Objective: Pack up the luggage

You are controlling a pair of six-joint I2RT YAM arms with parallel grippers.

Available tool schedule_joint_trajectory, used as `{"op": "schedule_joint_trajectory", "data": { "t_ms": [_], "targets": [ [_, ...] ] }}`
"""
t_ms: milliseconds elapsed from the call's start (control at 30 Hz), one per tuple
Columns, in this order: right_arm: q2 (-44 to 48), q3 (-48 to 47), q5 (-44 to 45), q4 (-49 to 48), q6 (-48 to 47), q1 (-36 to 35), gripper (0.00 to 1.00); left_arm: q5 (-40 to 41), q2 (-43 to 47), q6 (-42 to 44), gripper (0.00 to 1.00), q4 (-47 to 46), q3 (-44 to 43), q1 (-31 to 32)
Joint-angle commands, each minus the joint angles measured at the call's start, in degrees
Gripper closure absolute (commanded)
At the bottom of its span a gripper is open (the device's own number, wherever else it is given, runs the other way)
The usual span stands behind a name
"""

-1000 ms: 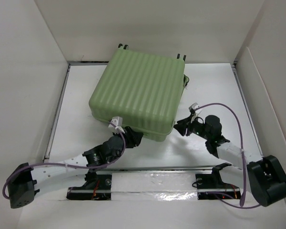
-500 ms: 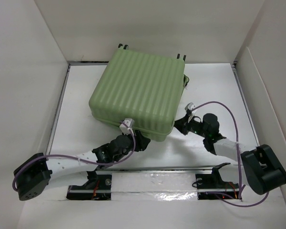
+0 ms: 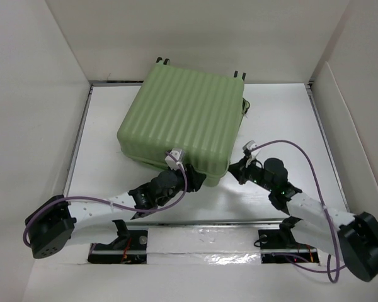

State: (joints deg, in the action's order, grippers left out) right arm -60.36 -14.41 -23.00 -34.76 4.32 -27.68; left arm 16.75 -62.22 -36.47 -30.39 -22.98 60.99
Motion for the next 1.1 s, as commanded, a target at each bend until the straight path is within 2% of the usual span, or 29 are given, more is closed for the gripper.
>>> {"op": "schedule_joint_trajectory", "data": {
  "t_ms": [0, 33, 133, 267, 400, 500, 533, 600, 633, 667, 733, 767, 833, 933, 1000, 1033, 1067],
  "targets": [
    [9.10, -1.23, 6.22, 11.44, 3.67, -9.04, 1.00, 2.76, -1.24, 2.19, 0.58, -7.31, -3.47, -1.93],
    [10.94, -1.49, 9.61, 17.04, 4.99, -10.62, 1.00, 2.67, -1.59, 2.36, 0.58, -8.44, -3.99, -2.80],
    [16.31, -2.02, 12.18, 24.97, 9.38, -16.25, 1.00, 2.58, -4.05, 3.07, 0.58, -8.89, -6.10, -4.12],
    [18.00, -3.33, 16.49, 30.52, 13.61, -26.17, 1.00, 2.32, -6.51, 3.51, 0.58, -10.83, -8.04, -4.65],
    [15.01, -6.93, 21.06, 32.04, 17.03, -39.86, 1.00, 2.06, -8.79, 3.77, 0.58, -10.91, -10.24, -4.65],
    [10.01, -9.66, 28.35, 26.44, 20.10, -44.38, 1.00, -0.93, -11.86, 3.42, 0.59, -11.70, -12.43, -4.65],
    [8.43, -10.02, 33.15, 23.98, 21.16, -45.17, 1.00, -1.02, -12.31, 3.42, 0.59, -12.06, -13.13, -3.96],
    [3.25, -9.67, 38.27, 13.36, 24.84, -45.18, 1.00, 1.25, -11.53, 3.51, 0.59, -11.97, -13.05, -1.85],
    [1.31, -8.88, 43.78, 8.62, 26.17, -45.18, 1.00, 3.96, -10.48, 3.60, 0.58, -11.19, -12.18, -1.84],
    [-2.97, -8.01, 46.97, -1.69, 27.92, -45.18, 1.00, 4.77, -9.08, 3.25, 0.58, -10.66, -11.48, -1.84],
    [-7.47, -6.85, 48.05, -12.74, 27.94, -45.18, 1.00, 8.01, -0.33, 3.07, 0.53, -5.77, -9.90, -2.45],
    [-7.49, -7.55, 49.18, -12.35, 27.94, -45.18, 1.00, 8.99, -0.27, 3.16, 0.50, -3.56, -9.45, -3.24],
    [-8.90, -9.22, 50.33, -10.33, 27.94, -45.18, 1.00, 12.75, 9.18, 3.42, 0.44, 3.36, -8.66, -4.38],
    [-8.55, -7.75, 51.65, -8.21, 28.99, -45.18, 1.00, 19.33, 20.97, 3.69, 0.44, 11.90, -10.31, -6.75],
    [-8.37, -6.86, 52.53, -9.09, 27.68, -45.18, 1.00, 21.38, 23.88, 4.03, 0.46, 14.04, -12.78, -12.63],
    [-7.85, -6.59, 53.49, -8.66, 27.33, -45.18, 1.00, 22.52, 23.63, 4.38, 0.50, 14.74, -16.10, -15.00],
    [-7.32, -6.50, 53.68, -6.91, 27.15, -44.40, 1.00, 22.71, 22.59, 3.95, 0.51, 15.18, -17.96, -20.51]
  ]
}}
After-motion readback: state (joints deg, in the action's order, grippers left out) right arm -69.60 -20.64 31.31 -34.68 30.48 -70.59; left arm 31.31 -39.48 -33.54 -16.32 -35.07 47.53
